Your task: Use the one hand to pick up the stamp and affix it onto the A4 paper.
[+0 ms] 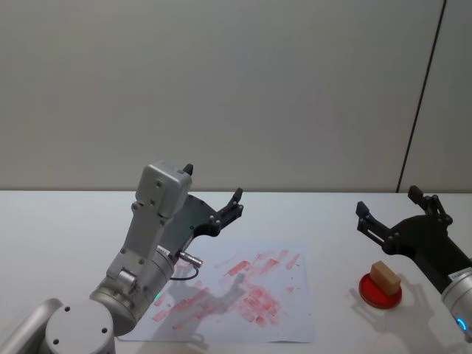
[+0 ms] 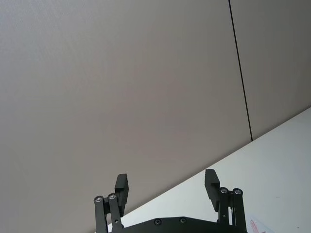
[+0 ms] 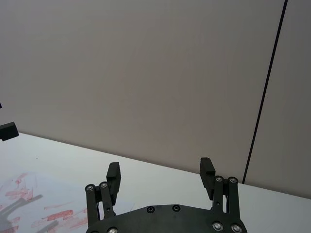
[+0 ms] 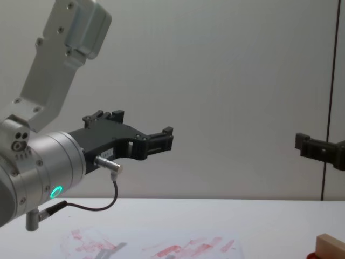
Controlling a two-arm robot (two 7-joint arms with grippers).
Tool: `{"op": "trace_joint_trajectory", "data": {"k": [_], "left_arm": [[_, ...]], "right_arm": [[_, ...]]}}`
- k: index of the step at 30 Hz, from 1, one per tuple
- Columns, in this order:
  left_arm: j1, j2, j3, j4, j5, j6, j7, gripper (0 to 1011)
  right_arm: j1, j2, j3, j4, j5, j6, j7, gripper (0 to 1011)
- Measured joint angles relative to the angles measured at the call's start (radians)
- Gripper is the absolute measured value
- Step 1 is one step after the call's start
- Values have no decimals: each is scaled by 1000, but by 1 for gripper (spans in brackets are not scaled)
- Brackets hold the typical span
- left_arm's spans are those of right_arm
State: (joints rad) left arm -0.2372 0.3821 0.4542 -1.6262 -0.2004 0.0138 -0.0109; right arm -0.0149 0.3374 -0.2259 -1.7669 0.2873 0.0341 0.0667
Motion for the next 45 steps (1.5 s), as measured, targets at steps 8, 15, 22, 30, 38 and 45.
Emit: {"op": "trace_joint_trajectory", "data": {"k": [8,15,22,30,38,45], "left_arm": [[0,0,0,0,0,0,0,1002],[0,0,0,0,0,0,0,1002],[0,0,0,0,0,0,0,1003],[0,0,0,0,0,0,0,1003],[0,0,0,0,0,0,0,1003],[0,0,0,0,0,0,0,1002]], "right_arm": [[0,0,0,0,0,0,0,1001],[0,0,0,0,0,0,0,1001],[1,0,0,1,0,0,2,1001],[5,1,1,10,-2,13,26,1001],[4,14,6,31,-10,43,51,1001],[-3,26,12,52,-20,67,62,1001]]}}
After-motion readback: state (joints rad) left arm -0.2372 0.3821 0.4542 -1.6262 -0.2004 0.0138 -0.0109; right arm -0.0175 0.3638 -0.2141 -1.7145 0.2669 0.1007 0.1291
